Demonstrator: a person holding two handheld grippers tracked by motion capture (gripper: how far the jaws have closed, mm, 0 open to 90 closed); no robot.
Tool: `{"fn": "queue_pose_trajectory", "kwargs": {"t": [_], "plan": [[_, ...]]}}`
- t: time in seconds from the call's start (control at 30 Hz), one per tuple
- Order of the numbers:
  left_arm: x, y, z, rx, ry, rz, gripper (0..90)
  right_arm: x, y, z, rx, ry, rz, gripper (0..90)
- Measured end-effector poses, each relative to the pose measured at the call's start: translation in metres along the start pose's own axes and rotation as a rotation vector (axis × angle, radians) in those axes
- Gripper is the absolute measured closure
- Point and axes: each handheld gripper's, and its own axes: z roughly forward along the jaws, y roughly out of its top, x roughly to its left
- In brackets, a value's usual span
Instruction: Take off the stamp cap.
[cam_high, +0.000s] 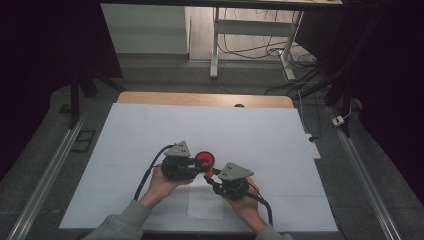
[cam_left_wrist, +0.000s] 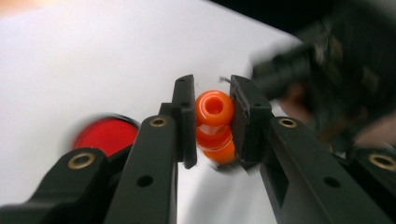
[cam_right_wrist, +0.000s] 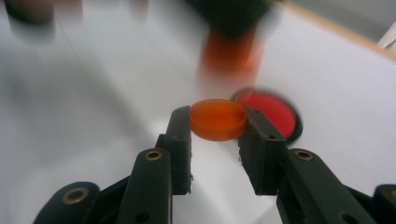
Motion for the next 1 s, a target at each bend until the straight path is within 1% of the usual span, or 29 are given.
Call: {"fn": "queue_pose_trajectory", "kwargs": {"t": [0.03,0.07,0.1,0.13,0.2,0.23,0.3,0.43,0.7,0.93,1.0], "plan": [[0.006,0.001,-0.008,-0.027,-0.014,-0.024,73.1,0.0,-0.005,0.002,0.02,-0.003,-0.009,64.8],[0.009,0.001,-0.013,-0.027,-0.028,-0.032,73.1,0.0,-0.01,0.003,0.011,0.001,0.002,64.8],[0.01,0.0,-0.015,-0.017,-0.015,-0.025,73.1,-0.001,-0.011,0.002,0.002,0.004,0.016,64.8],[0.011,-0.001,-0.015,-0.008,-0.012,-0.023,73.1,-0.001,-0.009,0.001,-0.011,0.003,0.023,64.8],[0.01,-0.002,-0.011,-0.009,-0.027,-0.032,73.1,-0.003,-0.004,-0.003,-0.016,-0.003,0.019,64.8],[0.008,-0.001,-0.01,-0.006,-0.032,-0.025,73.1,-0.004,-0.003,-0.003,-0.019,-0.004,0.019,64.8],[0.005,0.0,-0.007,-0.001,-0.043,-0.013,73.0,-0.004,-0.004,-0.004,-0.009,-0.006,0.018,64.8],[0.004,0.0,-0.005,0.003,-0.053,-0.014,73.0,-0.006,-0.007,-0.003,0.0,-0.007,0.024,64.7],[0.004,0.0,-0.004,0.013,-0.06,-0.01,73.0,-0.01,-0.009,-0.008,-0.006,-0.015,0.035,64.7],[0.003,-0.001,-0.002,0.032,-0.054,-0.003,72.9,-0.019,-0.015,-0.019,-0.015,-0.031,0.058,64.7],[0.003,-0.001,-0.002,0.039,-0.05,-0.004,72.9,-0.021,-0.017,-0.022,-0.016,-0.039,0.058,64.7]]}}
